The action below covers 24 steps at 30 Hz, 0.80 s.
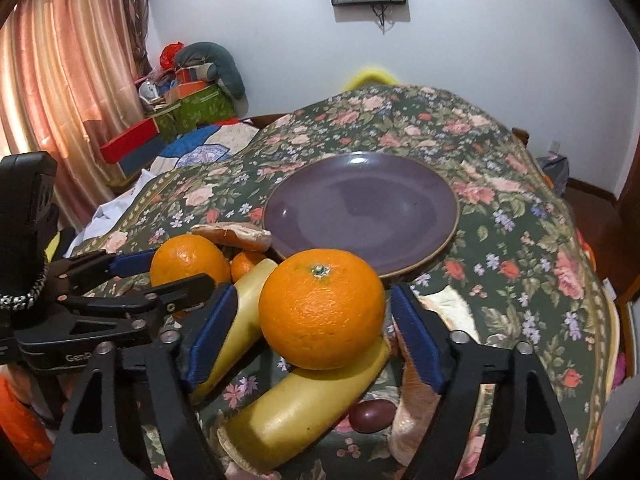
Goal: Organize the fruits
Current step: 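Grasp a large orange with the left tool while the right tool grasps another orange, then carry both oranges onto the purple plate and open both tools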
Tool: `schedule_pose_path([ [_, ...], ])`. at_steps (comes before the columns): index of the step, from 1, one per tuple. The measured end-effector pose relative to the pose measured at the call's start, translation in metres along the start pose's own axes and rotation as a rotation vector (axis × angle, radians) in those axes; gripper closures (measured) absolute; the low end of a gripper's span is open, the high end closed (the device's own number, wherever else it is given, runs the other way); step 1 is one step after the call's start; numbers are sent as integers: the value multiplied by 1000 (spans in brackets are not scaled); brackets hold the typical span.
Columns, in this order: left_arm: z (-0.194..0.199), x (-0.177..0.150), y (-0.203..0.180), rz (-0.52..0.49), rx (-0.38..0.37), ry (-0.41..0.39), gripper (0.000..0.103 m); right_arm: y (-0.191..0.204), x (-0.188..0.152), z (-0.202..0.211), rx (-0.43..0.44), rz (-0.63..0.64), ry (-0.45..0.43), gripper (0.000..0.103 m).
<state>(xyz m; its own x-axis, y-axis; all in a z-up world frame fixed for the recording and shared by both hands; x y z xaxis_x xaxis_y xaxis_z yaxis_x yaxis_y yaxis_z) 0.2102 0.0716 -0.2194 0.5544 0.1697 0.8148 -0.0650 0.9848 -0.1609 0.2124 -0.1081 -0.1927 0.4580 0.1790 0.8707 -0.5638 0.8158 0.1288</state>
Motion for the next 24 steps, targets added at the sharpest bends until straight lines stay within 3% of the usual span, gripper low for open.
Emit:
schedule_pose_path([
  [5,-1,0,1,7,-1,-4,35,-3,-1,0,-5,3,2,41],
  [14,8,5,-2,-4,8,2,36,-7,2,5,15,-27,7,42],
  [24,35,36,-9,-23,15,-88,36,-16,23,24,-12,-18,-65,42],
])
Point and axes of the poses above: each gripper's, at about its wrist camera, not at the fingertips, and z roughly against the way its jaws point, y to its left, x to its top, the point moved 2 cm from there along -z, roughly the way its jaws point, and after that the axes turned 14 degrees about -y, right-handed, at the moved point
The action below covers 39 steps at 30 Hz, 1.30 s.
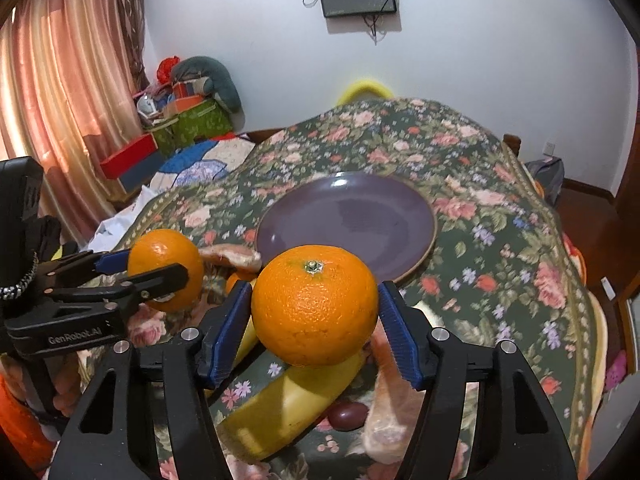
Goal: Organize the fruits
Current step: 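Carry both oranges onto the purple plate and open both tools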
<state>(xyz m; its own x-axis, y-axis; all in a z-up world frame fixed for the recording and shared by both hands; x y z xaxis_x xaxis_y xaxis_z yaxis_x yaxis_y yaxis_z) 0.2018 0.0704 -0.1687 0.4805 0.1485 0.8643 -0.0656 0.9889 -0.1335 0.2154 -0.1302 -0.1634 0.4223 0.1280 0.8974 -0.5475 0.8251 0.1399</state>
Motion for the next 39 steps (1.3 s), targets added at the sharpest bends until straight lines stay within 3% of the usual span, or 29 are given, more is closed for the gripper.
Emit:
schedule_pose_path([
  [10,-2,42,-9,-19,-17,-74,36,-20,34,2,-52,4,-94,42],
  [19,-28,61,-14,-15,-29,-77,36,-34,57,-11,-93,24,-139,42],
  [30,-81,67,-11,-4,-16,-12,36,-46,53,-54,-98,53,-82,42],
  [39,-129,56,-10,-11,-15,99,36,-58,43,-91,-94,52,3,42],
])
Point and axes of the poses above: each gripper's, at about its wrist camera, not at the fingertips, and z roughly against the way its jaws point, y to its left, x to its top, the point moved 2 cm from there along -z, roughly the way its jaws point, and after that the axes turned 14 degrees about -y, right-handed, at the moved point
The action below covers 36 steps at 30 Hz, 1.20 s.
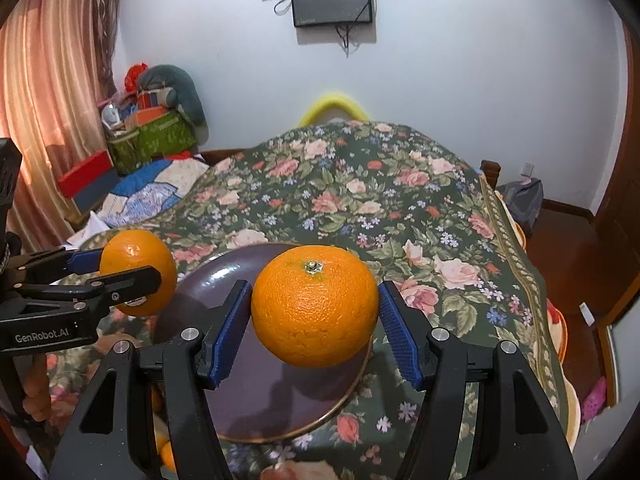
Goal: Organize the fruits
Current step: 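Carry both oranges onto the purple plate and open both tools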
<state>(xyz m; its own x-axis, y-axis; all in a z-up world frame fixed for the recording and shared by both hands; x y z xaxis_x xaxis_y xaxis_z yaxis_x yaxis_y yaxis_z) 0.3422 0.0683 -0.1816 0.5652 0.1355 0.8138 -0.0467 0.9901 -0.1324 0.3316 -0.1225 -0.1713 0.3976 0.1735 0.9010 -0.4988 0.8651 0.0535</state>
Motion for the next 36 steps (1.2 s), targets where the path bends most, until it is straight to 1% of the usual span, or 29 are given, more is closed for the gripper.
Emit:
schedule_pose_path([
  [6,-28,-1,3,5,-6,73,36,-2,-6,-22,8,22,62,42],
  [12,-43,-3,3,14,-20,125,36,-1,-8,-35,35,19,125,42],
  [20,-49,-2,3,18,-17,138,36,-1,-16,-50,37,22,209,41],
  [22,-50,-1,3,23,-18,138,36,-1,-16,-49,39,20,210,41],
  [26,-43,4,1,25,-32,110,36,1,-16,-49,37,32,212,41],
  [29,-35,8,0,14,-26,97,36,0,-12,-41,30,30,184,33],
  [30,-32,9,0,14,-23,91,36,1,-10,-39,31,29,177,32],
  [36,-6,12,0,27,-22,56,36,4,-3,-16,15,41,138,32],
])
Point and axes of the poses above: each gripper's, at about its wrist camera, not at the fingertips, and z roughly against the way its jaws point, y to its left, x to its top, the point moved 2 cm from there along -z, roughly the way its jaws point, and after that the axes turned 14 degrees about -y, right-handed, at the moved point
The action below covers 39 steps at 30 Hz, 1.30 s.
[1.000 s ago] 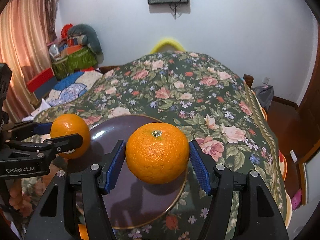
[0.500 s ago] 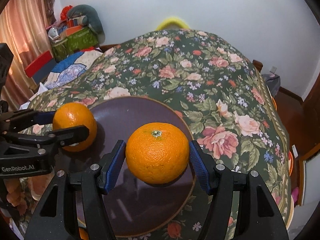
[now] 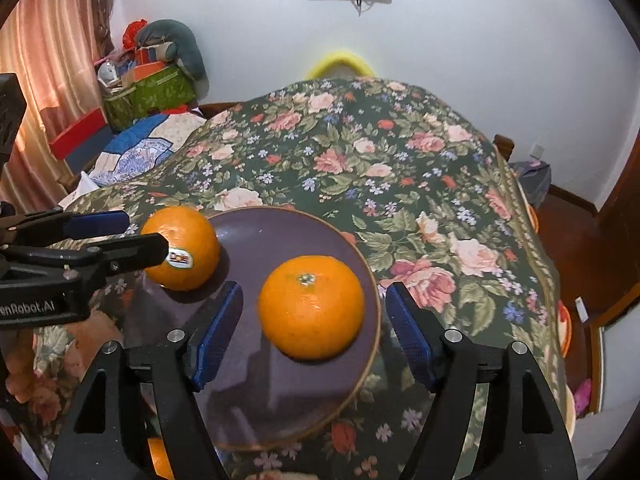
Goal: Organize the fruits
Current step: 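Carry both oranges onto the purple plate and open both tools, then grasp the yellow-green cylinder with the left tool while the right tool grasps a pomelo segment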
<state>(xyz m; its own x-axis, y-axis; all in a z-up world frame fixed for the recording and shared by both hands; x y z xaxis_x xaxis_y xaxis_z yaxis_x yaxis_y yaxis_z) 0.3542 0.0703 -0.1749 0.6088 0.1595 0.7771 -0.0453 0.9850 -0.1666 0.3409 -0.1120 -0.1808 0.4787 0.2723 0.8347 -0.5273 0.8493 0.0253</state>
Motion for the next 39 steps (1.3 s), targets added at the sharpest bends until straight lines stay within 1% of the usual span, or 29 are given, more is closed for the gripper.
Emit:
schedule_pose_path([
  [8,49,-3,-8,-15,6,-46,35,5,5,45,-7,-19,-50,32],
  [13,84,-9,-14,-31,10,-74,35,13,2,77,-16,-18,-77,32],
  [17,107,-17,-14,-23,9,-83,35,17,-4,97,-20,-10,-82,32],
  [22,124,-31,-14,-21,15,-77,35,22,-15,116,-30,-7,-84,32],
  [31,143,-64,-20,-16,1,-48,35,27,-42,140,-56,7,-66,32],
  [39,130,-93,-38,-56,-7,-7,36,21,-77,129,-67,-23,0,31],
])
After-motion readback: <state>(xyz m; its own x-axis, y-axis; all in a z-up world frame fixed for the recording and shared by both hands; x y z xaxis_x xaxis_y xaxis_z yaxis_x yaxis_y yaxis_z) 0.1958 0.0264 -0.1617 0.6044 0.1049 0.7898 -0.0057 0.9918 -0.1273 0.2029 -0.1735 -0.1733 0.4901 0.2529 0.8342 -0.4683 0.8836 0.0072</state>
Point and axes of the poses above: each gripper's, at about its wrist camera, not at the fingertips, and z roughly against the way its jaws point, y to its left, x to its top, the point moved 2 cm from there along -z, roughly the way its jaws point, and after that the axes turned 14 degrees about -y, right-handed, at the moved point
